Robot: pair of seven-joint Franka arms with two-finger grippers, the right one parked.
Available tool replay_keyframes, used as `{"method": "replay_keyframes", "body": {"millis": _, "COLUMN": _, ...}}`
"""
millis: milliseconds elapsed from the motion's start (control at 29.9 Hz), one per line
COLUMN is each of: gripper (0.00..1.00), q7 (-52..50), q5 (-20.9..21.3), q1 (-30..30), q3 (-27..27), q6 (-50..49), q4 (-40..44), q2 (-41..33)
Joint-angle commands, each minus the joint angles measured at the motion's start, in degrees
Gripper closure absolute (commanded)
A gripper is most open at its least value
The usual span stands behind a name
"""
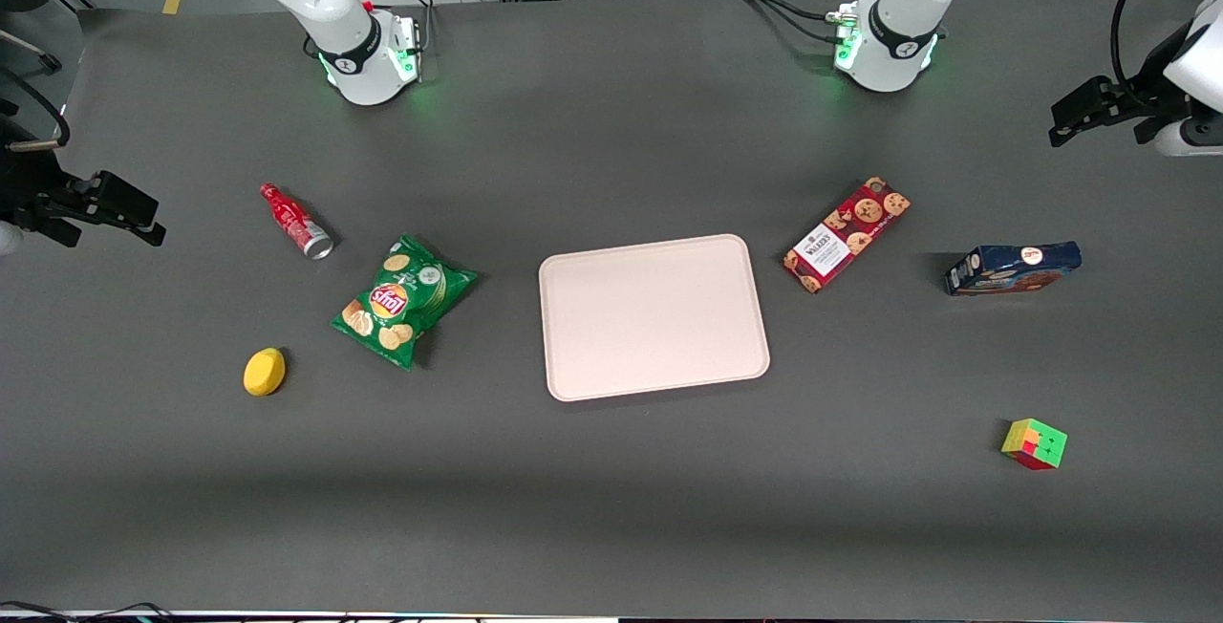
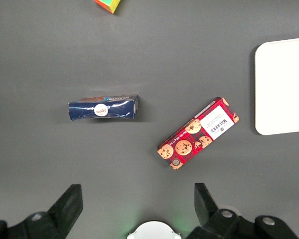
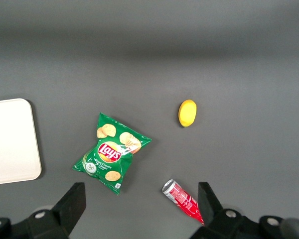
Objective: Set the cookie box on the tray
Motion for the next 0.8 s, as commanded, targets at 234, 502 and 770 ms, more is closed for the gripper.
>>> {"method": "replay_keyframes", "body": {"millis": 234, "gripper": 0.00, "q7": 0.2, "q5": -0.5, "q1": 0.4, "q3": -0.1, "q6": -0.5, "q4": 1.1, "q2": 0.5}}
{"method": "replay_keyframes", "body": {"millis": 502, "gripper": 0.00, "q7": 0.1, "q5": -0.5, "q1": 1.8, "q3": 0.0, "q6": -1.0, "q4": 1.1, "q2": 0.5}}
{"method": "replay_keyframes", "body": {"millis": 770, "gripper": 0.00, "q7": -2.5, "q5": 0.3, "q1": 2.7, "q3": 0.8, "q6": -6.0, "q4": 3.3, "q2": 0.4}}
